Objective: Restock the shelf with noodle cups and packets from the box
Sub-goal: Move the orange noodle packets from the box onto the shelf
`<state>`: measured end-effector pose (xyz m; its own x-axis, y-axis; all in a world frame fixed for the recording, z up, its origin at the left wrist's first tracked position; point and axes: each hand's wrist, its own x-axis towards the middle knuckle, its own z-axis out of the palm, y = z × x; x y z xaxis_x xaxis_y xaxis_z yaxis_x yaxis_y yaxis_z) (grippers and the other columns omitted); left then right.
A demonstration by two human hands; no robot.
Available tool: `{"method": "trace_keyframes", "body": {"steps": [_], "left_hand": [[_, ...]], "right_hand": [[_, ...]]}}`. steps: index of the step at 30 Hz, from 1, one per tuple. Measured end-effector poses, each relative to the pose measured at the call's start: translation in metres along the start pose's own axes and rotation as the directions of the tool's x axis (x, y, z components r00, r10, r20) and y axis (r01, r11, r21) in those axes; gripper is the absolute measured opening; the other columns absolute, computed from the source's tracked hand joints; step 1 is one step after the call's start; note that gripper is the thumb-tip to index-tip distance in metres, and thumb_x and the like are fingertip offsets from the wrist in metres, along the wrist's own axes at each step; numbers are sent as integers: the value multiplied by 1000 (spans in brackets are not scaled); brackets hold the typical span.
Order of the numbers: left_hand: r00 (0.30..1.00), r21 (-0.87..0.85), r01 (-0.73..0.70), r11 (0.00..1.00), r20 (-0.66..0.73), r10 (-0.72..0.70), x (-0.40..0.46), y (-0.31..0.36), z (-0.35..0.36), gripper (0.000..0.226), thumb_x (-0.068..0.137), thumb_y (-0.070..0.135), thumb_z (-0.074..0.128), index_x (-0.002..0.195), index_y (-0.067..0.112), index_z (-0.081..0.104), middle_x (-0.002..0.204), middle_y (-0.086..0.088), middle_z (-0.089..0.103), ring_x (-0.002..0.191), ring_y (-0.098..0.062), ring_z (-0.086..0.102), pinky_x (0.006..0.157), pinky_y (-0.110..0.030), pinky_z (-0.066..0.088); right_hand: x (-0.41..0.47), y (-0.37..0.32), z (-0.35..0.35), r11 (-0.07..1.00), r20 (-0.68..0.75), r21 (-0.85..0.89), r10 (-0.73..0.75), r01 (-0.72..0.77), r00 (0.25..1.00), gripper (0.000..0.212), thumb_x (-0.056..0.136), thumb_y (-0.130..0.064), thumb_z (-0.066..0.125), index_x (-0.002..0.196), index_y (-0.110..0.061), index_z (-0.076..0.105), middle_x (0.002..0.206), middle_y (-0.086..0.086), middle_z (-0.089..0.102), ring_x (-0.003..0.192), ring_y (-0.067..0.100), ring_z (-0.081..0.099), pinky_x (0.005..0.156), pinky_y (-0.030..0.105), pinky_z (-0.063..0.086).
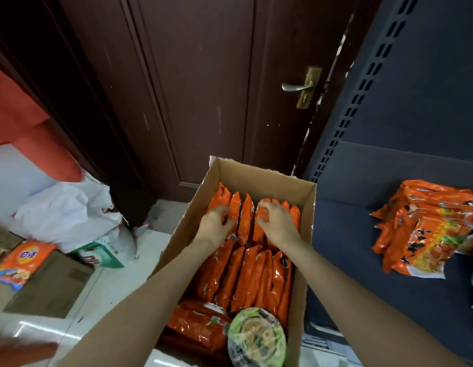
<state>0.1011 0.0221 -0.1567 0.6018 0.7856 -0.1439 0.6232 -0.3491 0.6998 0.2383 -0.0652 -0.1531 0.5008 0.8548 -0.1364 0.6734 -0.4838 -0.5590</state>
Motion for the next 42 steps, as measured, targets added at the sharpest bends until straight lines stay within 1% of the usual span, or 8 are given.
{"method": "trace_keyframes", "body": {"steps": [8,14,17,19,22,26,37,42], "left_hand": [[993,43,117,992,4,-117,34,-27,28,42,89,24,61,129,16,53,140,-5,44,130,-23,43,111,-35,33],[994,201,97,975,32,-106,46,-24,29,44,91,20,58,134,17,47,129,-8,54,119,-22,52,100,-32,43],[998,148,64,987,-10,-63,45,-19,25,39,94,20,52,133,13,49,126,-10,58,115,-22,56,99,-29,43],[998,90,55,994,-21,-54,44,-16,22,34,95,17,51,128,12,54,120,-11,62,111,-22,59,95,-27,44],[994,-3,4,1000,-106,-4,38,-10,12,33,92,8,54,124,11,58,110,-12,65,103,-22,62,89,-25,46],[968,-88,-82,993,-244,59,25,3,-13,40,91,8,57,130,18,55,108,-6,62,98,-11,60,92,-21,45],[888,-237,-369,899,-374,266,-30,87,-61,40,86,5,63,124,18,60,92,9,59,85,15,55,76,4,38],[874,-220,-428,876,-348,339,-54,136,-41,38,89,6,59,125,20,59,98,1,61,87,3,56,78,0,40]], "right_hand": [[40,3,44,993,49,-76,99,-95,994,38,92,-23,58,128,-13,53,121,5,62,112,20,58,96,33,47],[62,9,68,967,-64,-165,184,-193,981,5,88,-23,56,89,-28,58,78,-4,61,76,17,61,78,38,54],[91,64,108,959,-22,-154,238,-238,971,9,89,-29,56,92,-25,64,81,-1,63,76,22,62,75,38,54],[89,66,99,954,-58,-86,284,-288,957,33,84,-46,61,115,-33,61,97,2,67,94,32,63,84,45,52],[54,3,39,972,-65,71,230,-225,971,24,92,-16,56,114,-18,64,104,2,69,96,19,65,79,29,52],[28,-16,-6,961,-191,244,181,-131,965,16,91,-8,55,102,-12,66,99,0,68,90,8,60,77,17,42],[-37,-28,-112,888,-444,449,126,99,887,10,95,-10,49,91,-13,58,81,-3,68,83,14,66,73,31,52],[-80,10,-155,879,-502,461,147,120,852,10,94,-9,51,90,-16,58,81,-7,67,82,13,65,76,34,53]]}}
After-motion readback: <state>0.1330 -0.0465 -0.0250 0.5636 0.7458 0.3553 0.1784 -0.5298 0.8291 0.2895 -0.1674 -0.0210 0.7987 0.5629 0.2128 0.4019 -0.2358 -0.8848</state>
